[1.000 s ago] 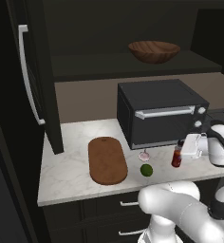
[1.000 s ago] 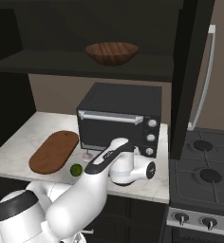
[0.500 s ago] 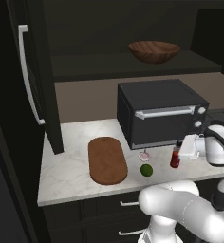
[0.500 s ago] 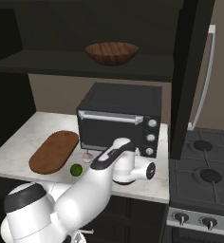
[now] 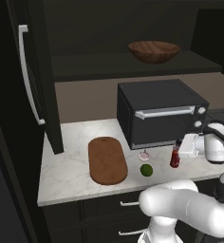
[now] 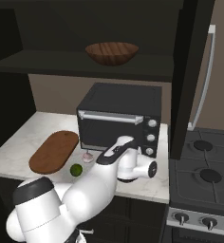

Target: Open the cabinet. Place the bowl and condiment on the counter. Then place the lime and garlic on the cutting board.

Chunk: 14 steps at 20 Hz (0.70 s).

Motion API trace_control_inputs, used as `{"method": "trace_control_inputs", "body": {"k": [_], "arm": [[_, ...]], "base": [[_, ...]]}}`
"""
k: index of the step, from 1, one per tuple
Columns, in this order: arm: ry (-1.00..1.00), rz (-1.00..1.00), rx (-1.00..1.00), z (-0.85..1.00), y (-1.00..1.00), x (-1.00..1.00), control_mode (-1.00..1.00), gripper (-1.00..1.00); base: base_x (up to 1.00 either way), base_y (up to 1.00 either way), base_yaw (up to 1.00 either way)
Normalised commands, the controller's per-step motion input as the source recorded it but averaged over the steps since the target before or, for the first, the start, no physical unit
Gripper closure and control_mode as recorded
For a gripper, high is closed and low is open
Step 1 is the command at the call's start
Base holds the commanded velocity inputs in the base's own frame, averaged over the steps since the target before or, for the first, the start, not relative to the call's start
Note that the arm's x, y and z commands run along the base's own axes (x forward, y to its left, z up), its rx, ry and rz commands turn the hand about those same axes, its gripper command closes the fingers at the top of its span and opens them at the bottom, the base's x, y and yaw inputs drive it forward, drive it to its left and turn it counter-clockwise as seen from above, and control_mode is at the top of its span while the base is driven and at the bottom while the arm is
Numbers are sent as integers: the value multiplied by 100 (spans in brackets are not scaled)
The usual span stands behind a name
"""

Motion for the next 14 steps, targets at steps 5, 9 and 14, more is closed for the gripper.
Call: {"method": "trace_control_inputs", "body": {"k": [5,9,14], "arm": [[-1,0,0,-11,-1,-3,-100,-100],[-2,1,1,-6,0,-1,-100,-100],[-1,2,0,-3,6,-7,-100,-100]], "base": [[0,0,0],[0,0,0],[0,0,0]]}}
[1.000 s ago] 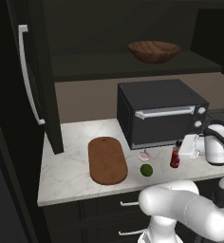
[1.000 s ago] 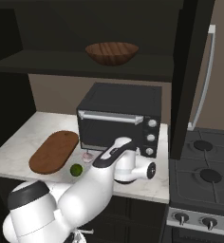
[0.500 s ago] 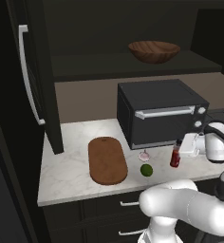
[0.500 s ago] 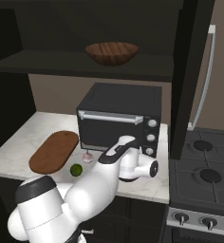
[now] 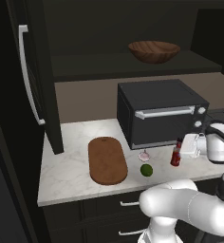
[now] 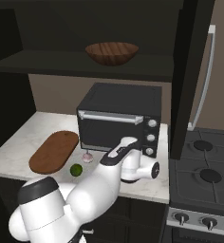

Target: Open the cabinet. Place the bowl and condiment on the counter. Then place the lime and garlic on the cutting board.

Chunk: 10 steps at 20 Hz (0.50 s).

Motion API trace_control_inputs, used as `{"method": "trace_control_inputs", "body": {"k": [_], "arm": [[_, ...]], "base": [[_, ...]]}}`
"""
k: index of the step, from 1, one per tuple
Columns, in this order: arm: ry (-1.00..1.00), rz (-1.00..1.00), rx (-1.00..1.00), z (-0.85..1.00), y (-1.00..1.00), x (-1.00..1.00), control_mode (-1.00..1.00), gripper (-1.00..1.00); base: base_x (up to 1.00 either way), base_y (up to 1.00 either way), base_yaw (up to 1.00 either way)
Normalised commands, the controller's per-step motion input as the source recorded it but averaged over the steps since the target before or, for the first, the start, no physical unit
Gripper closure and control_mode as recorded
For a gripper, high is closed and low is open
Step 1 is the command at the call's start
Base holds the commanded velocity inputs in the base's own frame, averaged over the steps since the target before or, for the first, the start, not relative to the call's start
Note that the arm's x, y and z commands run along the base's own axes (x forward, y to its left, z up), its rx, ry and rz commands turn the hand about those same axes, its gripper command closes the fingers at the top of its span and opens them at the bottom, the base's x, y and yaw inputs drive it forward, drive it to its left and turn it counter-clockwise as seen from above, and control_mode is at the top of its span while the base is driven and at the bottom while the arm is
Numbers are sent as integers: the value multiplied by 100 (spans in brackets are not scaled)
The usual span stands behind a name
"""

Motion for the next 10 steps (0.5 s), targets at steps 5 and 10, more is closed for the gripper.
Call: {"method": "trace_control_inputs", "body": {"k": [5,10], "arm": [[-1,3,0,-4,13,-15,-100,-100],[-5,4,0,-6,11,-26,-100,-100]], "base": [[0,0,0],[0,0,0]]}}
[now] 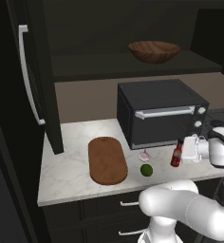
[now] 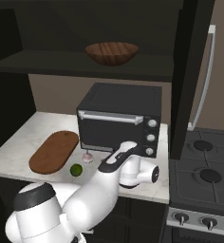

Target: Open the cabinet. Place the bowl and condiment on the counter. Then place the lime and garlic on the cutting board.

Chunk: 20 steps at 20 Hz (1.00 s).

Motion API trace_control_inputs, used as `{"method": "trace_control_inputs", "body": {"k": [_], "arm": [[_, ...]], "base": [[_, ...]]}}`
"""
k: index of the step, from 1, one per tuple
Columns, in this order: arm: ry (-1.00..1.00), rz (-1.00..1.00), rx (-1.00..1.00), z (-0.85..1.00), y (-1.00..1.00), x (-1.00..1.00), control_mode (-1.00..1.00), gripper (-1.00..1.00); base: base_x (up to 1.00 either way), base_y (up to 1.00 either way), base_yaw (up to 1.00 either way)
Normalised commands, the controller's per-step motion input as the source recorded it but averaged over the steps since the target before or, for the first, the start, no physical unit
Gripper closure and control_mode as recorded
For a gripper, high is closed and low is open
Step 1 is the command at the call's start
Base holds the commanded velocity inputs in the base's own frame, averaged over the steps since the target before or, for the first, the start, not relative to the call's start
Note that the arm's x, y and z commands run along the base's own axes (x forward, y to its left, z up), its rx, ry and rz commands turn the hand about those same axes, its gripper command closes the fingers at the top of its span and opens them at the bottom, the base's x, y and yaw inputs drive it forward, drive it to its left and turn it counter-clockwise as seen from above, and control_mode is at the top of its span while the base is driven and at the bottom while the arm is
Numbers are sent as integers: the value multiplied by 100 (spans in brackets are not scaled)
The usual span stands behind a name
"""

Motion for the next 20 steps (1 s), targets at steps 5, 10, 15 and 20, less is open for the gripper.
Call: {"method": "trace_control_inputs", "body": {"k": [5,10,15,20], "arm": [[-4,3,0,-1,9,-18,-100,-100],[-2,1,2,0,1,-1,-100,-100],[-2,0,2,1,0,-3,-100,-100],[-2,0,0,4,0,-7,-100,-100]], "base": [[0,0,0],[0,0,0],[0,0,0],[0,0,0]]}}
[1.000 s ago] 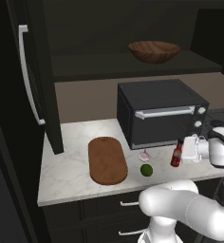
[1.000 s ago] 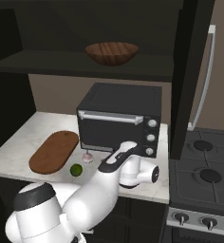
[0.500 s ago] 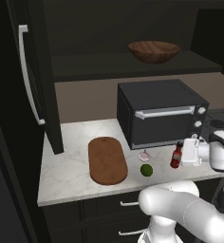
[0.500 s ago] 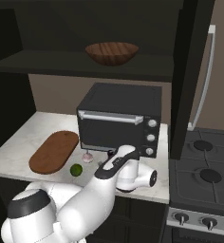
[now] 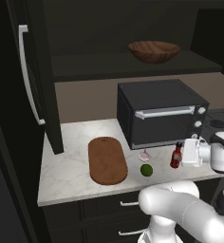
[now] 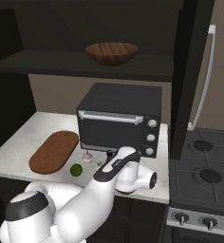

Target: Open the cabinet. Place the bowl and condiment on the counter. Then place the lime and garlic on the cutting board.

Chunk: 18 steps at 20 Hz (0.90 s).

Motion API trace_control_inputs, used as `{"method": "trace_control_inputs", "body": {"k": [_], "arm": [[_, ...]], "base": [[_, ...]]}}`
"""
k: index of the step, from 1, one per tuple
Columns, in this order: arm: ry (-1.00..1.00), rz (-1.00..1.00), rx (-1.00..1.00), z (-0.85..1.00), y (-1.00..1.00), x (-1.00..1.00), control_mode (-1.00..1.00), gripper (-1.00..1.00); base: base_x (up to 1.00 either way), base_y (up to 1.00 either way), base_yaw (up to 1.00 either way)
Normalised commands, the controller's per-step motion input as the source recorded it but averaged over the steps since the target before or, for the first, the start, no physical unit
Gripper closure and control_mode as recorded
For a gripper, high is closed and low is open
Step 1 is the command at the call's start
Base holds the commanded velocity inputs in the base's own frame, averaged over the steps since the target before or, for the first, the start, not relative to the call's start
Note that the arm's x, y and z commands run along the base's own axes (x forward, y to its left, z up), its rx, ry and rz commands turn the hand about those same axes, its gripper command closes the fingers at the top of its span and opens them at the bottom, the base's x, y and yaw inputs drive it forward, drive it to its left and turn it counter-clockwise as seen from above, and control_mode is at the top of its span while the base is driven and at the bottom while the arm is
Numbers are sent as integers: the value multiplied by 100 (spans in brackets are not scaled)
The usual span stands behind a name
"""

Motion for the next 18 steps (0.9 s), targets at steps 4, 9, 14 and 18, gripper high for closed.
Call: {"method": "trace_control_inputs", "body": {"k": [4,9,14,18], "arm": [[-4,0,0,8,0,-9,-100,-100],[-7,0,0,18,0,-12,-100,-100],[-9,0,0,19,-3,-20,-100,-100],[-10,0,0,25,-4,-25,-100,-100]], "base": [[0,0,0],[0,0,0],[0,0,0],[0,0,0]]}}
